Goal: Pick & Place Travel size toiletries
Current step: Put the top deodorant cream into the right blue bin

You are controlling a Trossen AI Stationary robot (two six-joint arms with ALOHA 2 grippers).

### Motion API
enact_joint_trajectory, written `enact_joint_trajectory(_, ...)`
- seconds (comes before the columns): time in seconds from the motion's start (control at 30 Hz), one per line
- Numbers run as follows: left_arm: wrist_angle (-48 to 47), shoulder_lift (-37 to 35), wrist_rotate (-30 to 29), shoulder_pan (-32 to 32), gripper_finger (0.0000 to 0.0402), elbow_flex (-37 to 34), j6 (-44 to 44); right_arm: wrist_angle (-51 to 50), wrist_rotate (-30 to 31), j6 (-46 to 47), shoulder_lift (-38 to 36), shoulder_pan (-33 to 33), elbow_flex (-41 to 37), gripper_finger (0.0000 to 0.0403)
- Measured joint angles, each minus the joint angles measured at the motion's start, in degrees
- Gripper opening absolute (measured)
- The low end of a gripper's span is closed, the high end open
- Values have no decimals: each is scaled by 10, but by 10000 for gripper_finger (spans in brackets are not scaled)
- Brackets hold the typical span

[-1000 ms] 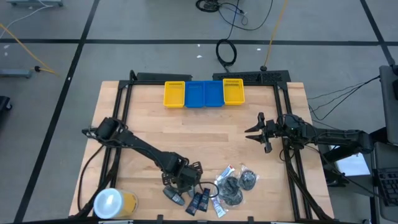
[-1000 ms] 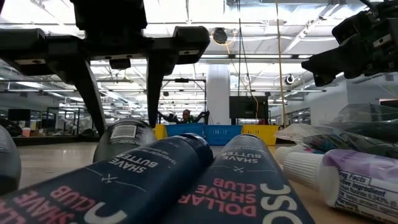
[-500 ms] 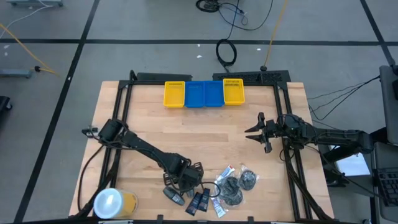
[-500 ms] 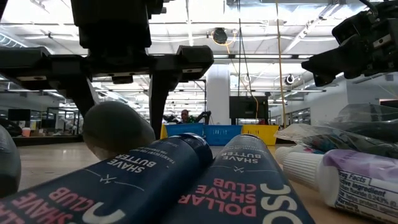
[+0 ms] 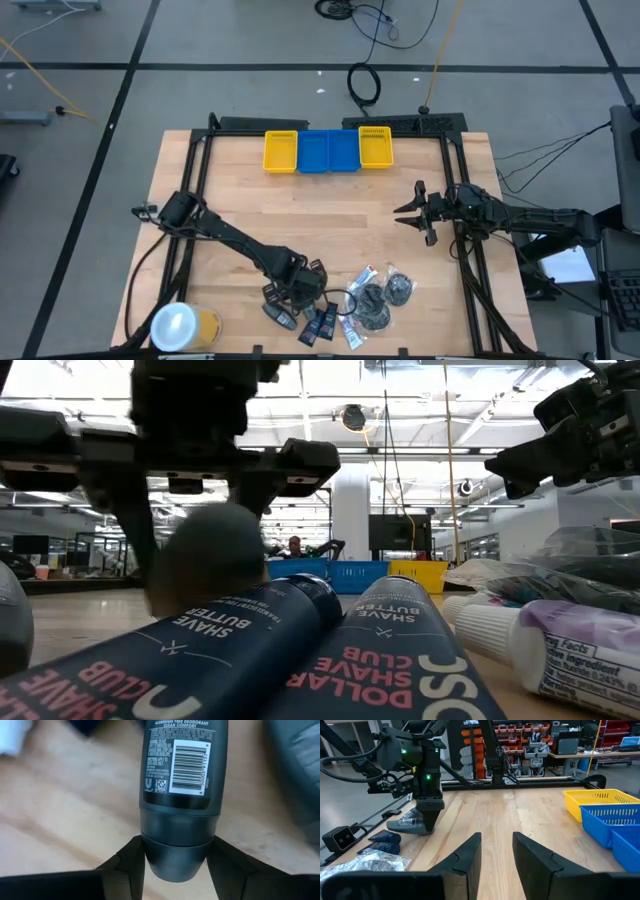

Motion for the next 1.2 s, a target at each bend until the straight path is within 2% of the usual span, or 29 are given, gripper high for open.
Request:
enact_joint_trajectory(0.4, -18, -48, -83, 51, 163, -1, -126, -3, -1, 1, 6, 0, 0, 105)
enact_joint_trajectory(0.73, 19, -98, -287, 79, 163, 0, -194, 27, -1, 80, 10, 0, 0, 105)
enact_joint_trajectory(0.9, 79, -104, -373, 90, 163, 0, -185, 89, -2, 95, 12, 0, 0, 105)
enact_joint_trajectory(1.07, 149, -103, -440, 94, 163, 0, -156, 152, -2, 153, 34, 0, 0, 105)
enact_joint_trajectory(1.2, 200, -104, -455, 97, 163, 0, -125, 198, -1, 177, 80, 3, 3, 105)
